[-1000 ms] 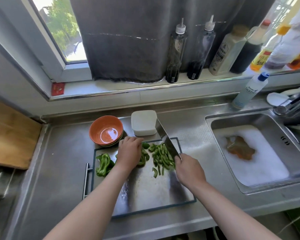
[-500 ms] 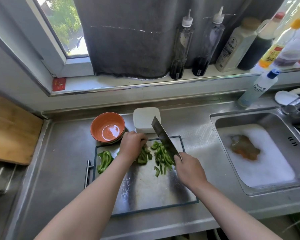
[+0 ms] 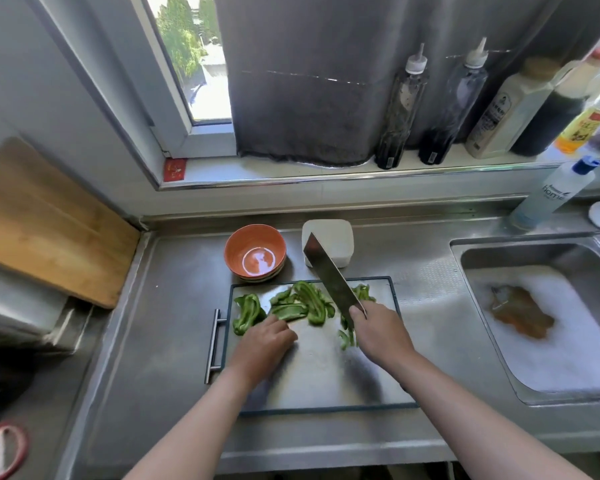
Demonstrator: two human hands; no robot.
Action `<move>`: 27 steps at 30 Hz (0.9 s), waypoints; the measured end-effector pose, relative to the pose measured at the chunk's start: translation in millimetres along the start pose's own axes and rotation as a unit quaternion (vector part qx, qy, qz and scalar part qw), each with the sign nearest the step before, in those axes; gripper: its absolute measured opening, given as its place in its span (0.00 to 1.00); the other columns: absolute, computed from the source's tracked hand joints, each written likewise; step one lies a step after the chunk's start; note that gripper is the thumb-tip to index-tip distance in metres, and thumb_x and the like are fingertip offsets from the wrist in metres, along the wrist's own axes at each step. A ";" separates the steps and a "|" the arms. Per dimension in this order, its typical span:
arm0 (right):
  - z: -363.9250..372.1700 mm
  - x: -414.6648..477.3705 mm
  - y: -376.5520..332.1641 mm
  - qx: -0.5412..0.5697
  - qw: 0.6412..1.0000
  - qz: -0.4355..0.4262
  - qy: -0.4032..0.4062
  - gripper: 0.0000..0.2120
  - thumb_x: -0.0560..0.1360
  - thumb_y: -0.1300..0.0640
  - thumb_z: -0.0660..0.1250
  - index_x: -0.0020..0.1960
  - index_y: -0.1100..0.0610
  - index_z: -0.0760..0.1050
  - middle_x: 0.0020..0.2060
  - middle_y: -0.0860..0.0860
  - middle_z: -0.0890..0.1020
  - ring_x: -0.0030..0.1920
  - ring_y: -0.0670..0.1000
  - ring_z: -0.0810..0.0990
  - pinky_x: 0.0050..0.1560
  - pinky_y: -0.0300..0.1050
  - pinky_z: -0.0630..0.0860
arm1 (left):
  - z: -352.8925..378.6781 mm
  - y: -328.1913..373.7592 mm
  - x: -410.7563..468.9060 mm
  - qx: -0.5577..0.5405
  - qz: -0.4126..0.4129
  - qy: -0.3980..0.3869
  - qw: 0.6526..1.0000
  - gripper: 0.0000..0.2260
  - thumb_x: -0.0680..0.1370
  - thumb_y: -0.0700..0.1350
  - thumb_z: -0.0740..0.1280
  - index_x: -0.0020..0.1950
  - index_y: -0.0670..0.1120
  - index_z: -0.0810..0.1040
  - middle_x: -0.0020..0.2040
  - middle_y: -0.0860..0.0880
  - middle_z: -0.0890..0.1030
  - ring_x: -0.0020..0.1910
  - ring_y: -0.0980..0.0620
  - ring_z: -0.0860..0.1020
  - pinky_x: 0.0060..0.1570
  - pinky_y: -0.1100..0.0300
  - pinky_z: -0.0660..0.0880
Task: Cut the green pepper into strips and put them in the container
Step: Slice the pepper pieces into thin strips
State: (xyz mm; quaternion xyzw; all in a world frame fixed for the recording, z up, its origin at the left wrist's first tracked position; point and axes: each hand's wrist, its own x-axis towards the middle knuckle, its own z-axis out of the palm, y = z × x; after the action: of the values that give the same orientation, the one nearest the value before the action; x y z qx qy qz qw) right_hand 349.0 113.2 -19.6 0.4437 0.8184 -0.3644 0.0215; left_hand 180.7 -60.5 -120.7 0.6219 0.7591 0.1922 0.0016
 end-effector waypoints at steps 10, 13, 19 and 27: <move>8.0 -6.6 -13.7 0.008 1.000 0.021 0.019 0.17 0.83 0.51 0.55 0.38 0.54 0.72 0.36 0.51 0.78 0.39 0.53 0.76 0.39 0.48 0.71 | -16.1 1.4 53.2 -0.020 -0.042 0.085 0.995 0.03 0.76 0.42 0.70 0.48 0.45 0.83 0.43 0.49 0.80 0.43 0.48 0.74 0.41 0.55 0.72; -7.2 -3.0 -3.7 0.004 0.999 0.035 0.039 0.17 0.83 0.51 0.55 0.37 0.53 0.72 0.37 0.51 0.78 0.40 0.54 0.77 0.40 0.50 0.73 | -4.8 19.5 96.1 -0.005 -0.088 0.051 0.995 0.04 0.75 0.43 0.71 0.48 0.47 0.84 0.44 0.48 0.81 0.45 0.44 0.76 0.44 0.53 0.70; -30.5 7.1 24.6 0.010 0.997 0.056 0.048 0.17 0.83 0.51 0.55 0.38 0.55 0.72 0.35 0.52 0.80 0.39 0.55 0.79 0.43 0.51 0.77 | 21.2 41.6 147.4 0.063 -0.141 -0.086 0.984 0.11 0.79 0.49 0.62 0.58 0.50 0.80 0.56 0.48 0.82 0.58 0.44 0.75 0.57 0.53 0.64; -37.4 19.3 42.2 -0.003 0.998 0.048 0.030 0.15 0.84 0.51 0.57 0.42 0.55 0.74 0.37 0.49 0.79 0.41 0.53 0.77 0.41 0.49 0.71 | 39.7 40.2 160.2 0.065 -0.168 -0.105 0.978 0.09 0.76 0.51 0.65 0.53 0.53 0.83 0.53 0.52 0.83 0.56 0.48 0.75 0.54 0.55 0.62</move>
State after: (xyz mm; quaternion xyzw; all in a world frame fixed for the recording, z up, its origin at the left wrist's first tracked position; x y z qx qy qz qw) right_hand 379.4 164.4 -23.4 0.4928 0.7978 -0.3469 0.0155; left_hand 191.9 108.5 -107.7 0.5006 0.8594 0.0733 0.0735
